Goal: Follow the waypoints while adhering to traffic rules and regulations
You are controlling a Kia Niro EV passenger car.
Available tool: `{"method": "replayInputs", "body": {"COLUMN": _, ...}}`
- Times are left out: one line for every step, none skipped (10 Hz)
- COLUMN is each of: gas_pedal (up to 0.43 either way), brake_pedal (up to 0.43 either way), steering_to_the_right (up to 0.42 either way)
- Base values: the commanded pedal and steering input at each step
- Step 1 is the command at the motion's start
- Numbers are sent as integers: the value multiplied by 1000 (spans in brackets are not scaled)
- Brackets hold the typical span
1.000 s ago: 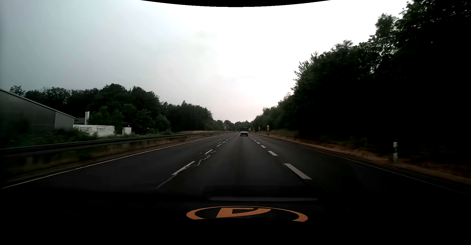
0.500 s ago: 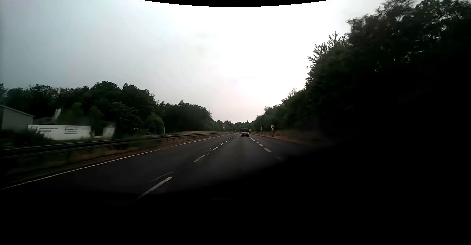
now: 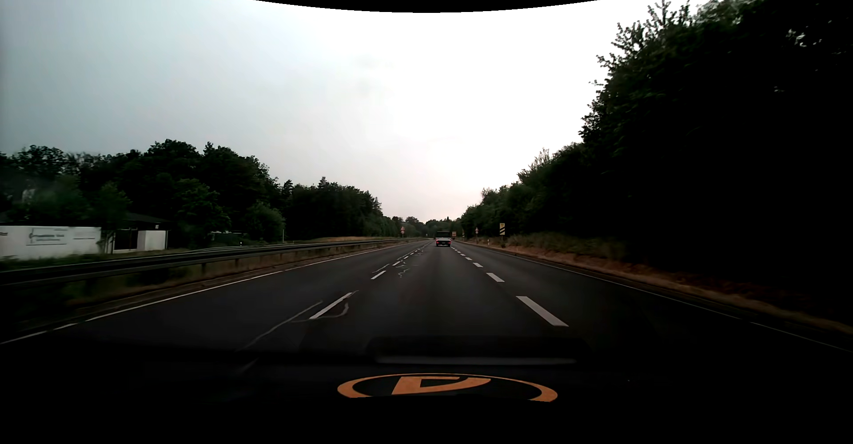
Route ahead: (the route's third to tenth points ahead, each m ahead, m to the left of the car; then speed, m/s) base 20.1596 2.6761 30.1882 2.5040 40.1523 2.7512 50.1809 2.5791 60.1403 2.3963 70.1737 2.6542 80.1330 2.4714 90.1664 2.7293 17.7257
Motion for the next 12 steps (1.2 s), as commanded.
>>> {"method": "replayInputs", "body": {"gas_pedal": 0, "brake_pedal": 0, "steering_to_the_right": -1}}
{"method": "replayInputs", "body": {"gas_pedal": 0, "brake_pedal": 0, "steering_to_the_right": -1}}
{"method": "replayInputs", "body": {"gas_pedal": 0, "brake_pedal": 0, "steering_to_the_right": 0}}
{"method": "replayInputs", "body": {"gas_pedal": 0, "brake_pedal": 0, "steering_to_the_right": 0}}
{"method": "replayInputs", "body": {"gas_pedal": 0, "brake_pedal": 0, "steering_to_the_right": -1}}
{"method": "replayInputs", "body": {"gas_pedal": 0, "brake_pedal": 0, "steering_to_the_right": 0}}
{"method": "replayInputs", "body": {"gas_pedal": 0, "brake_pedal": 0, "steering_to_the_right": 0}}
{"method": "replayInputs", "body": {"gas_pedal": 0, "brake_pedal": 0, "steering_to_the_right": 0}}
{"method": "replayInputs", "body": {"gas_pedal": 0, "brake_pedal": 0, "steering_to_the_right": -1}}
{"method": "replayInputs", "body": {"gas_pedal": 0, "brake_pedal": 0, "steering_to_the_right": 0}}
{"method": "replayInputs", "body": {"gas_pedal": 0, "brake_pedal": 0, "steering_to_the_right": -1}}
{"method": "replayInputs", "body": {"gas_pedal": 0, "brake_pedal": 0, "steering_to_the_right": -1}}
